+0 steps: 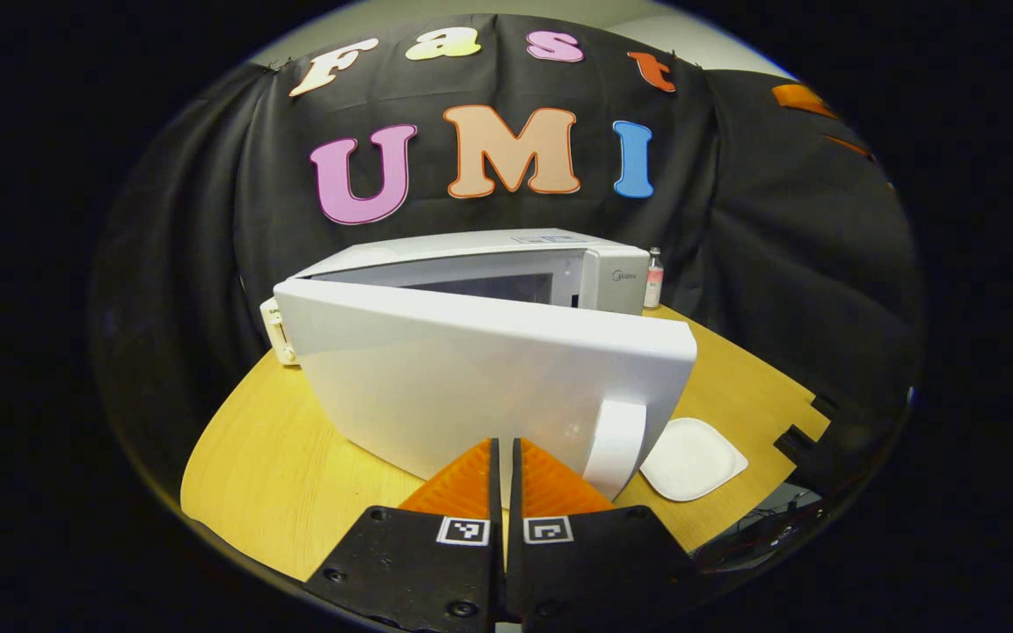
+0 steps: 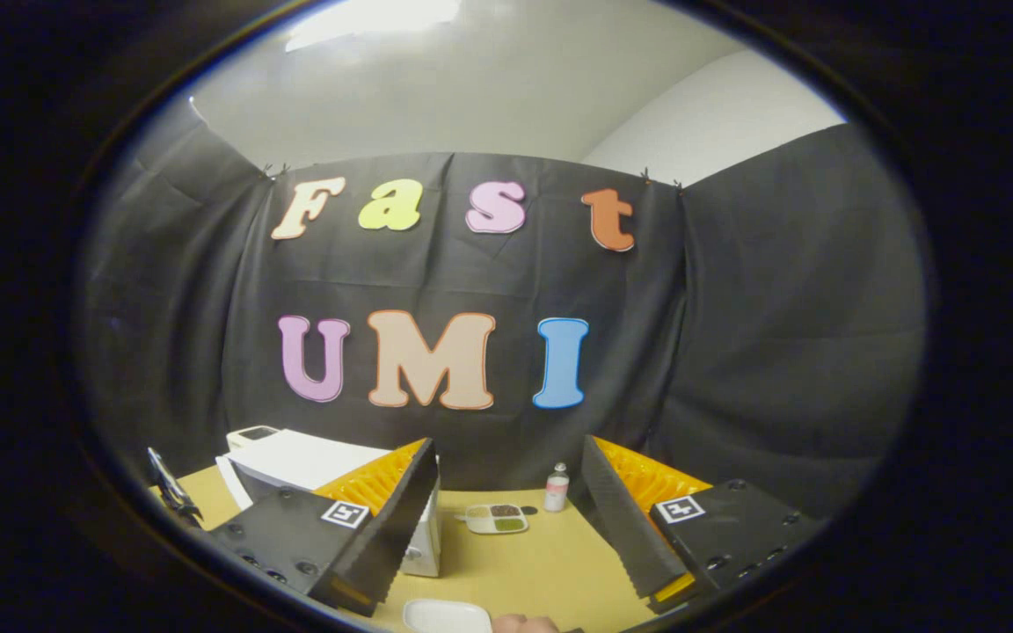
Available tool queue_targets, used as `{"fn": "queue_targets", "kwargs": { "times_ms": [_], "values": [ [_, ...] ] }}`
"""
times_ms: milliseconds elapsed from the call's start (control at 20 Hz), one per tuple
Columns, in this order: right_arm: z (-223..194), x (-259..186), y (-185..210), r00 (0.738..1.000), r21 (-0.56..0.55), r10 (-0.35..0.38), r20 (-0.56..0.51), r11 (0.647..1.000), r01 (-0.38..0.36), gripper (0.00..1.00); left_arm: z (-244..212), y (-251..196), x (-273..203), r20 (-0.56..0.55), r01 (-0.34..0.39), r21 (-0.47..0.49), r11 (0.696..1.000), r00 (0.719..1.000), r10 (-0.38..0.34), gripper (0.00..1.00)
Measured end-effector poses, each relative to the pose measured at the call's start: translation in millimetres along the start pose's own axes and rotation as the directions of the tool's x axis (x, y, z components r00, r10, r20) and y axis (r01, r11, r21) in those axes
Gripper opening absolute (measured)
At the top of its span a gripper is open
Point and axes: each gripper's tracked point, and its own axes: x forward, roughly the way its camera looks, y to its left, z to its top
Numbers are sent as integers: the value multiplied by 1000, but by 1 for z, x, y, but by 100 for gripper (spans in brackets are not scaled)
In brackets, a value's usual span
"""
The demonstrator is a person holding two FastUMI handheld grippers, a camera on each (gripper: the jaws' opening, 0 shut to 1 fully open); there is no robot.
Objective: Open the microwave oven with the left hand, put the food in, and close the microwave oven.
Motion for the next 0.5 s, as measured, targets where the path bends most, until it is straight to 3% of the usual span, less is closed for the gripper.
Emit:
{"fn": "queue_targets", "kwargs": {
  "times_ms": [300, 500],
  "values": [
    [7, 3, 2, 999, -18, 11, 36, 1000, -10, 100, 12, -6, 39, -16, 10, -42, 999, 1000, -11, 0],
    [2, 6, 1, 1000, -32, 8, 25, 999, -7, 96, 25, -10, 62, -11, 16, -15, 1000, 1000, -16, 0]
  ]
}}
